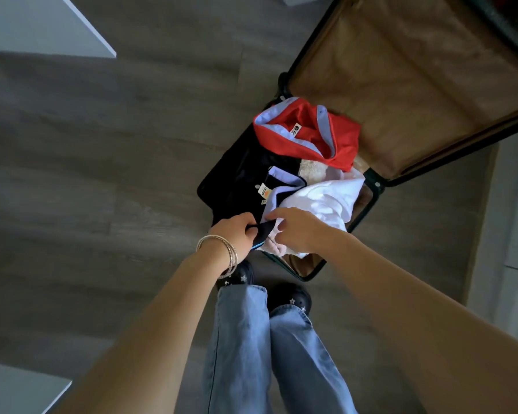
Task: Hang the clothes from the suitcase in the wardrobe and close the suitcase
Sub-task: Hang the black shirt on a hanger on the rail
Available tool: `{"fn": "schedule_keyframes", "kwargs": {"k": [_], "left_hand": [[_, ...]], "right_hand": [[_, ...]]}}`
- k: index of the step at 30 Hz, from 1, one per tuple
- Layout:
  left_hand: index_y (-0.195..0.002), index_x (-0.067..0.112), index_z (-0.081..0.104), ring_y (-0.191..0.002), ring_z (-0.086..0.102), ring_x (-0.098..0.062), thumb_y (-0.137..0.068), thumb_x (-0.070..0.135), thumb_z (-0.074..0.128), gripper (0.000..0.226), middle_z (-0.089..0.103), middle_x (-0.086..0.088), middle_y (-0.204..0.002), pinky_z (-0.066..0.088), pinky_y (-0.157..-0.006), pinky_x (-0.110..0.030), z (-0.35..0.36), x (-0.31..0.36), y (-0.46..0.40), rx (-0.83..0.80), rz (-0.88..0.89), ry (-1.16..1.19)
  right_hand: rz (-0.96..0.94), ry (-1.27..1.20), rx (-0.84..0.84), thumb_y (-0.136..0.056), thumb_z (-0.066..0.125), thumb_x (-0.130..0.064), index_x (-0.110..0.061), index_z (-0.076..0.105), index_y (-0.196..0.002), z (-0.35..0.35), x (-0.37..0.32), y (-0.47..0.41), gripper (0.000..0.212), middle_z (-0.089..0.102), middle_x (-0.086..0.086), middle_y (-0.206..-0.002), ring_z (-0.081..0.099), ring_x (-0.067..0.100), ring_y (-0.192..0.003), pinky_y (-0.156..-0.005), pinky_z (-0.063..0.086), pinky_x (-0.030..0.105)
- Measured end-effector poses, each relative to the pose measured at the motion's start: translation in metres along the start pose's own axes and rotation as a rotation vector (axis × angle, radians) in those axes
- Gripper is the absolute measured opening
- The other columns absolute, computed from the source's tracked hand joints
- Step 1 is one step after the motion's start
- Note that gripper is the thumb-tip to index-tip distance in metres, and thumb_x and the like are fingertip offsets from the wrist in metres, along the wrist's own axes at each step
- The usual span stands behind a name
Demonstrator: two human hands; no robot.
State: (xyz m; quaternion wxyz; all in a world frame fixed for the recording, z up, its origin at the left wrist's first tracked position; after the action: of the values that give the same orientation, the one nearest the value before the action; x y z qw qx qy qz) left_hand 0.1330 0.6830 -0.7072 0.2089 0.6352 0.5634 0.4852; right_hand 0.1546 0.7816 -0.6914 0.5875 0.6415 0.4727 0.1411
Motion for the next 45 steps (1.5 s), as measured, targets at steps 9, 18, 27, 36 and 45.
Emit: {"fn": "schedule_keyframes", "kwargs": {"k": [9, 18, 27, 36, 45], "left_hand": [[-0.103, 0.012, 0.061, -0.096, 0.060, -0.031, -0.092, 0.018, 0.047, 0.019, 0.065, -0.013, -0.098, 0.039, -0.074, -0.027, -0.139, 0.075, 0.087, 0.166, 0.120, 0.110], [-0.086, 0.009, 0.063, -0.074, 0.048, -0.021, -0.089, 0.009, 0.052, 0.011, 0.053, -0.006, -0.070, 0.040, -0.072, -0.030, -0.180, 0.108, 0.111, 0.218, 0.240, 0.305], [-0.083, 0.017, 0.045, -0.049, 0.038, -0.017, -0.091, 0.002, 0.038, 0.019, 0.039, -0.008, -0.059, 0.030, -0.047, -0.023, -0.248, 0.166, 0.198, 0.168, 0.189, 0.673], [-0.123, 0.014, 0.054, -0.079, 0.059, -0.028, -0.088, 0.005, 0.045, 0.037, 0.066, -0.015, -0.102, 0.041, -0.060, -0.026, -0.327, 0.227, 0.295, 0.383, 0.242, 0.002], [-0.089, 0.013, 0.053, -0.092, 0.057, -0.032, -0.090, 0.008, 0.043, 0.012, 0.062, -0.017, -0.098, 0.037, -0.073, -0.032, -0.439, 0.258, 0.429, 0.667, 0.202, -0.211]], "right_hand": [[-0.112, -0.266, 0.315, -0.086, 0.044, 0.000, -0.010, 0.065, -0.113, -0.097, -0.081, 0.083, 0.037, 0.055, -0.003, -0.084, 0.042, 0.002, -0.066, -0.060, 0.035, 0.014], [-0.106, -0.599, 0.544, -0.077, 0.065, -0.018, -0.008, 0.066, -0.065, -0.149, -0.099, 0.122, 0.016, 0.049, 0.004, -0.055, 0.050, 0.022, -0.066, -0.071, 0.049, 0.039], [-0.258, -0.426, 0.656, -0.080, 0.054, -0.011, -0.019, 0.061, -0.062, -0.220, -0.181, 0.245, 0.021, 0.062, -0.001, -0.070, 0.057, 0.015, -0.076, -0.061, 0.044, 0.023], [-0.418, -0.378, 0.650, -0.079, 0.042, 0.005, -0.014, 0.051, -0.053, -0.277, -0.257, 0.365, 0.033, 0.050, -0.010, -0.038, 0.043, 0.005, -0.050, -0.045, 0.034, 0.010], [-0.639, -0.160, 0.647, -0.077, 0.048, 0.005, -0.017, 0.046, -0.054, -0.314, -0.346, 0.527, 0.031, 0.042, -0.004, -0.050, 0.035, 0.007, -0.051, -0.038, 0.027, 0.007]]}}
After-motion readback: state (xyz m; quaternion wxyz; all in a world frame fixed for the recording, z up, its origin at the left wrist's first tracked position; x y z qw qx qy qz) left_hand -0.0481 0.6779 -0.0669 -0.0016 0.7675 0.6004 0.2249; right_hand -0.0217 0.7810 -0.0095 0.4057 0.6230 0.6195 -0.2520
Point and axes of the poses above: each hand's wrist, its own y-axis away from the middle knuckle, its own z-axis out of the palm, x = y × z, the point moved 10 cm from there along -y, towards the middle knuckle
